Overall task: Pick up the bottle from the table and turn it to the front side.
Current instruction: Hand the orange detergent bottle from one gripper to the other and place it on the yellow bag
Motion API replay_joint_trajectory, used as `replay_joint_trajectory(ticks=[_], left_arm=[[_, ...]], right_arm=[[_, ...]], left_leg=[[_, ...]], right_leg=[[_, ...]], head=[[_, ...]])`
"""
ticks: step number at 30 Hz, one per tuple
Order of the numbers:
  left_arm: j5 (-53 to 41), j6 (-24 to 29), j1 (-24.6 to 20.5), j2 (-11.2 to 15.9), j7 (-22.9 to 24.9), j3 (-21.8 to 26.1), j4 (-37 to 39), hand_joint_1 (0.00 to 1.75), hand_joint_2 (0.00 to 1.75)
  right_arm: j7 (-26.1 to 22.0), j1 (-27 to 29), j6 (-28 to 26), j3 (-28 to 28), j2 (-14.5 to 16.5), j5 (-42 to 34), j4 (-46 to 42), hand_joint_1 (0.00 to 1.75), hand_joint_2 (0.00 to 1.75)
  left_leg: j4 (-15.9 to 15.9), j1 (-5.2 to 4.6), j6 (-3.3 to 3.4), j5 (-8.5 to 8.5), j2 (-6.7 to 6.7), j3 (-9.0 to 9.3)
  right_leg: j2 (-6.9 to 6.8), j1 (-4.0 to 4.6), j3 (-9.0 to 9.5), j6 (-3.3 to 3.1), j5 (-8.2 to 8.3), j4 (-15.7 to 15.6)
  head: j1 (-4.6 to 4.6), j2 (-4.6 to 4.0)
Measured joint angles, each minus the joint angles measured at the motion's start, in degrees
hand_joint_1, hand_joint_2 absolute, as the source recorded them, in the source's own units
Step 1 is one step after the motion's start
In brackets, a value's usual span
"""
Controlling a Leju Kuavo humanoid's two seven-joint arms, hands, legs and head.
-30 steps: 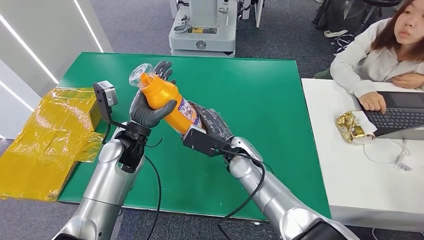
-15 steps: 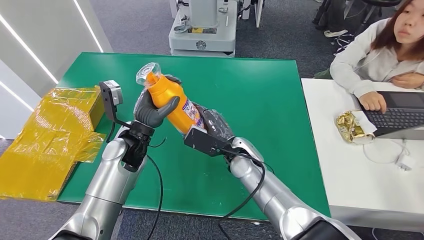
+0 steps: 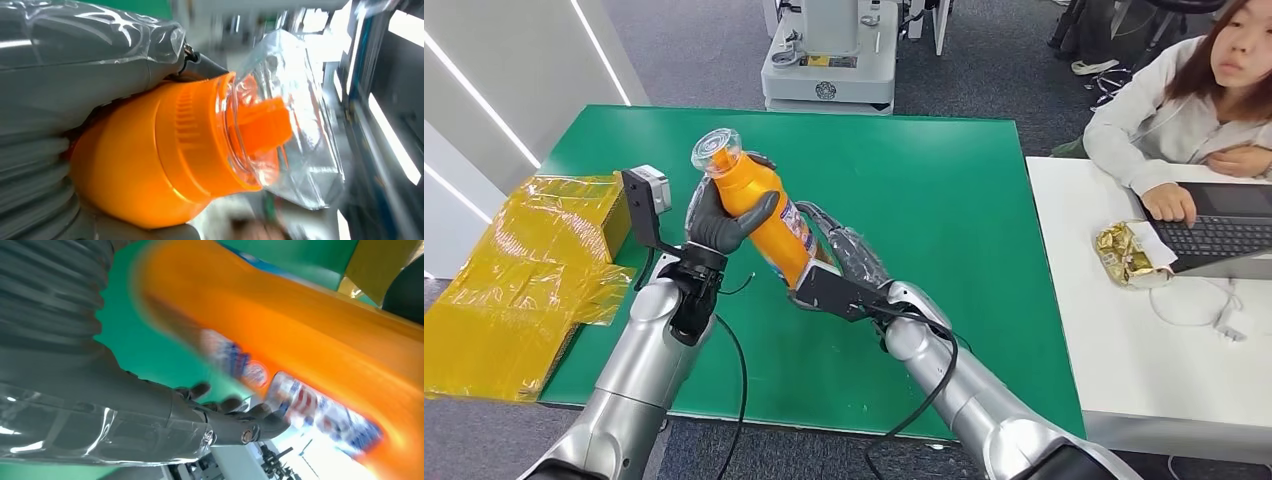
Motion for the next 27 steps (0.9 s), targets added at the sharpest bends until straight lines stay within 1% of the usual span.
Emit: replay_joint_trajectory(ticks=[2,3,6,10,12,16,19,22,24,27], left_arm=[[-7.14,4.88,-0.86,0.81,-1.97,0.0,1.6,1.75,1.75],[-9.44,6.28,-1.3,1.2,-2.64,0.0,2.42,1.75,1.75],[-11.19,7.15,-2.06,1.92,-3.23,0.0,4.14,1.75,1.75],[-11.71,7.43,-2.77,2.18,-3.45,0.0,5.55,1.75,1.75],[-14.01,9.07,-3.15,2.4,-3.61,-0.01,6.22,1.75,1.75],[-25.92,16.94,-5.51,3.61,-5.36,-0.25,9.74,1.75,1.75],[-35.02,22.62,-7.98,4.71,-6.76,-0.44,13.53,1.75,1.75],[-44.29,28.97,-9.92,5.86,-7.02,-1.28,17.09,1.75,1.75],[-52.34,34.05,-11.42,6.64,-5.48,-2.58,19.71,1.75,1.75],[-67.65,41.51,-14.16,7.76,-0.17,-5.54,23.69,1.75,1.75]], right_arm=[[-0.97,1.2,0.39,-0.05,-0.5,-1.21,-0.66,0.0,1.75],[-1.27,1.78,0.55,-0.07,-0.77,-1.59,-1.03,0.0,1.75],[-1.55,2.85,0.64,-0.07,-1.32,-1.94,-1.79,0.0,1.75],[-1.58,3.43,0.64,-0.07,-1.62,-1.97,-2.41,0.0,1.75],[-1.81,3.71,0.63,-0.07,-1.76,-2.03,-2.75,0.0,1.75],[-3.28,5.46,0.67,-0.07,-2.8,-2.69,-5.39,0.0,1.75],[-3.94,7.56,0.75,-0.08,-4.37,-3.36,-9.14,0.0,1.75],[-4.76,9.62,0.52,-0.49,-5.66,-5.49,-13.15,0.0,1.75],[-5.43,10.99,0.03,-0.89,-6.15,-7.08,-15.61,0.0,1.75],[-5.83,12.99,-1.37,-1.03,-6.78,-8.23,-18.97,0.0,1.75]], left_leg=[[0.0,0.0,0.0,0.0,0.0,0.0],[0.0,0.0,0.0,0.0,-0.01,0.0],[0.0,0.01,-0.01,0.01,0.0,0.0],[0.0,0.0,-0.01,0.01,0.03,-0.01],[0.0,0.0,-0.01,0.01,0.03,-0.01],[0.0,0.0,-0.01,0.01,0.03,0.0],[0.0,0.01,-0.02,0.01,0.03,0.0],[0.0,0.01,-0.02,0.01,0.03,0.0],[0.0,0.01,-0.02,0.01,0.04,0.0],[0.0,0.01,-0.02,0.01,0.04,0.0]], right_leg=[[0.0,0.0,0.0,0.0,0.0,0.0],[0.0,0.0,0.0,0.0,0.0,0.01],[0.01,0.0,0.0,0.0,0.0,0.02],[0.05,0.0,0.0,0.0,0.0,0.01],[0.04,0.0,-0.01,0.0,0.0,0.01],[0.04,0.0,-0.01,-0.01,0.01,0.01],[0.04,0.0,-0.01,-0.02,0.02,0.01],[0.04,0.01,-0.02,-0.03,0.02,0.02],[0.05,0.01,-0.02,-0.03,0.02,0.02],[0.05,0.01,-0.03,-0.03,0.02,0.01]], head=[[-0.01,0.0],[-0.02,0.0],[-0.01,0.0],[0.0,0.0],[0.0,0.0],[-0.01,0.0],[-0.01,0.0],[0.0,0.0],[0.0,0.0],[-0.01,0.0]])
